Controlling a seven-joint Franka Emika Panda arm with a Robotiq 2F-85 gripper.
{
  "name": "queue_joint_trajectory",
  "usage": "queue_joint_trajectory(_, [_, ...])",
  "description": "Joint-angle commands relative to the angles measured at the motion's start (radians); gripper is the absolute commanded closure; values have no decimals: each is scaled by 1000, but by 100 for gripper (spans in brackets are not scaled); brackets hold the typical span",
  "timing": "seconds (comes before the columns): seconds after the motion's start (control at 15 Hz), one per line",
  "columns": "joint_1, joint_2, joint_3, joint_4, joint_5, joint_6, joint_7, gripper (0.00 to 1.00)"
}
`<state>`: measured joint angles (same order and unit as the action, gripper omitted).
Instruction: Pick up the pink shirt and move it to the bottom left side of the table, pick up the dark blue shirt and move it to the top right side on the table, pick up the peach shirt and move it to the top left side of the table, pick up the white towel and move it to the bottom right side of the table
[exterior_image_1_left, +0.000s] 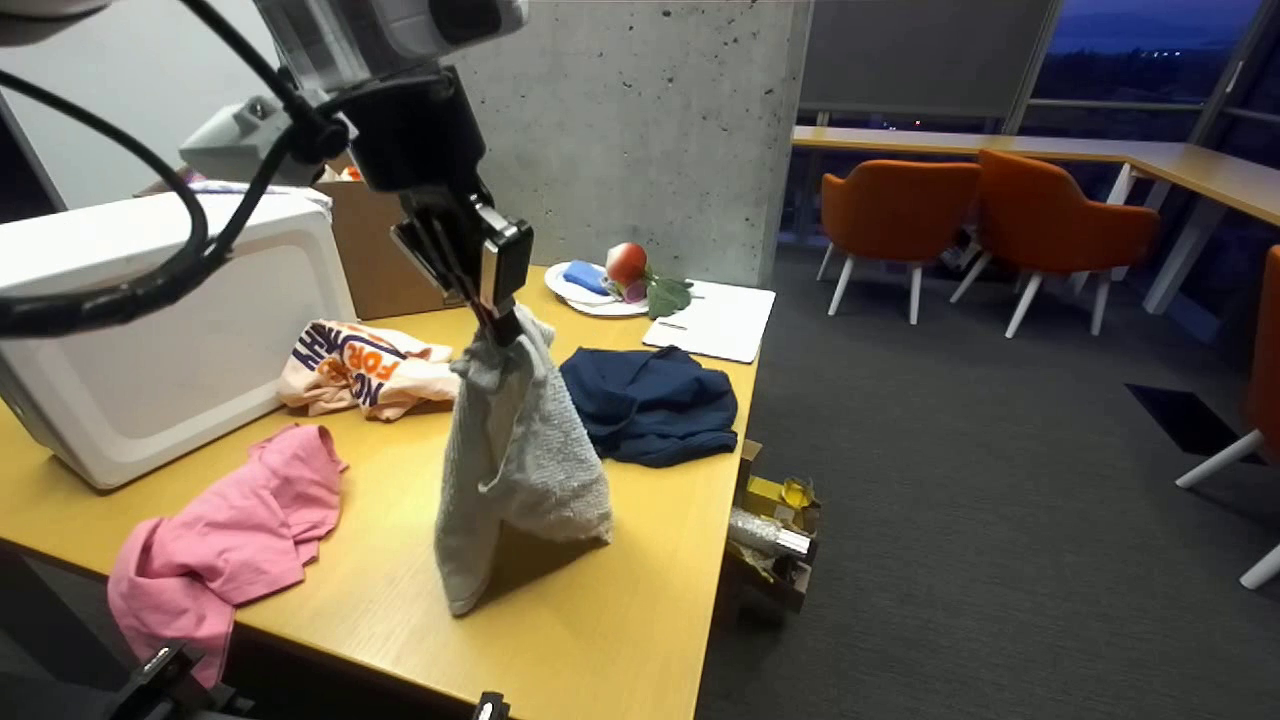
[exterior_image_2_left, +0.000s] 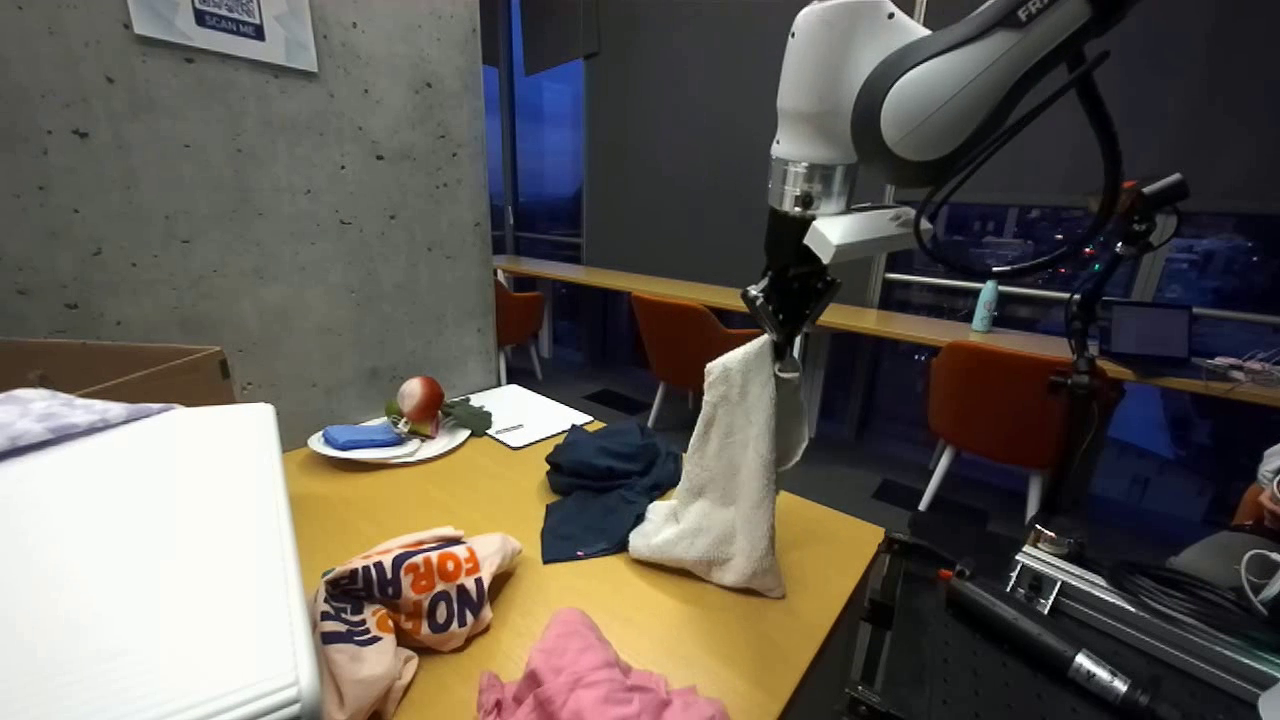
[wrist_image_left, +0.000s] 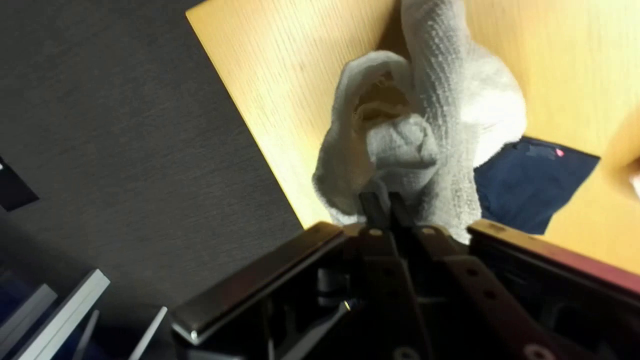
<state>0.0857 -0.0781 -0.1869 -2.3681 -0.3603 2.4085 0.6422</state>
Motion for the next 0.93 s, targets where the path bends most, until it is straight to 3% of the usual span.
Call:
queue_joint_trajectory(0.0, [-84, -15, 63, -80, 19, -4, 1, 99])
queue_joint_trajectory(0.4, [-134, -97, 93, -132, 18, -41, -1, 99])
queue_joint_trajectory(0.87, [-207, -232, 132, -85, 12, -108, -10, 99])
